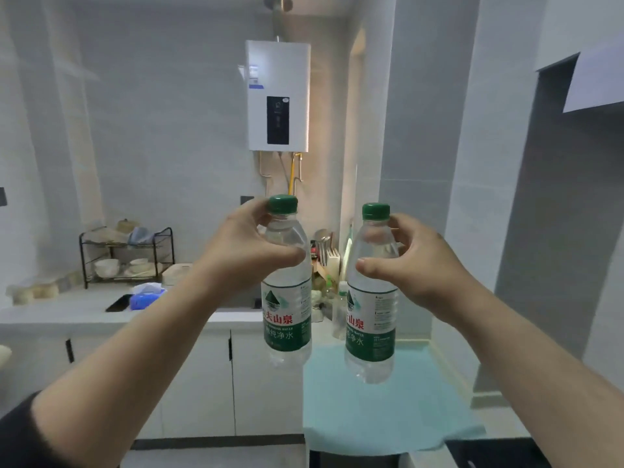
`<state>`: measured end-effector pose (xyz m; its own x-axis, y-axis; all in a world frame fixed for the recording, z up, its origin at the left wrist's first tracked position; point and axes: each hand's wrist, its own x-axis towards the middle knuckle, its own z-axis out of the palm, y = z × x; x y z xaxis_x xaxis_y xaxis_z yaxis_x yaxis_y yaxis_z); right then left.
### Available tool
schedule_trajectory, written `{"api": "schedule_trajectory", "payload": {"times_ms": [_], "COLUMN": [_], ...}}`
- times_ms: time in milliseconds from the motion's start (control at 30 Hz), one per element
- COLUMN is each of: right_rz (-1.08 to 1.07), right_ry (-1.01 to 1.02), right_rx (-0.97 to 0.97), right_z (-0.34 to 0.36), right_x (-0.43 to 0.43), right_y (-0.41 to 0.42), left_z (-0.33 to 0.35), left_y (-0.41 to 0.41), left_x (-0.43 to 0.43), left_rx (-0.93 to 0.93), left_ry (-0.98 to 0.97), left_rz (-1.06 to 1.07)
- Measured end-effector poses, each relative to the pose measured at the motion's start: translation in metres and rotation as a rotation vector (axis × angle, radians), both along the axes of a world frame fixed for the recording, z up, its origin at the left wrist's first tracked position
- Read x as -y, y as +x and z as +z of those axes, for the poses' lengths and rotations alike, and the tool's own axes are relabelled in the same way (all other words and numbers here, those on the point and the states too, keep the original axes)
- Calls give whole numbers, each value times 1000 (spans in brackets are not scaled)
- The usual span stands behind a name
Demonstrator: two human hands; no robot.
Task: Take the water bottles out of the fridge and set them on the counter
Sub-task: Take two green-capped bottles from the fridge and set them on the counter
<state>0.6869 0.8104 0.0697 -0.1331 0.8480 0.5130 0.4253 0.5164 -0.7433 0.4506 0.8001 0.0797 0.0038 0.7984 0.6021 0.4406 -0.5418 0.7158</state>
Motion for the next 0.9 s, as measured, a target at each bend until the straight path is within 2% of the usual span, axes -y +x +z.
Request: {"api": "schedule_trajectory", "payload": {"times_ms": [333,700,800,900], "right_rz": [-260,-283,-286,-269], "right_ry": [-124,-389,-442,-498], "right_rx": [23,15,0,-4], "right_z": [-53,-225,-272,-313], "right_x": [-190,-400,-443,-479], "right_y": [24,46,45,45], "left_z": [-60,-236,-281,-321], "left_y": [34,76,81,85], "left_x": [-233,-427,-466,-497], "left_rx": [-58,-130,-97,-144], "left_ry": [-124,-357,-429,-481], "left_rz": [-145,9,32,46]}}
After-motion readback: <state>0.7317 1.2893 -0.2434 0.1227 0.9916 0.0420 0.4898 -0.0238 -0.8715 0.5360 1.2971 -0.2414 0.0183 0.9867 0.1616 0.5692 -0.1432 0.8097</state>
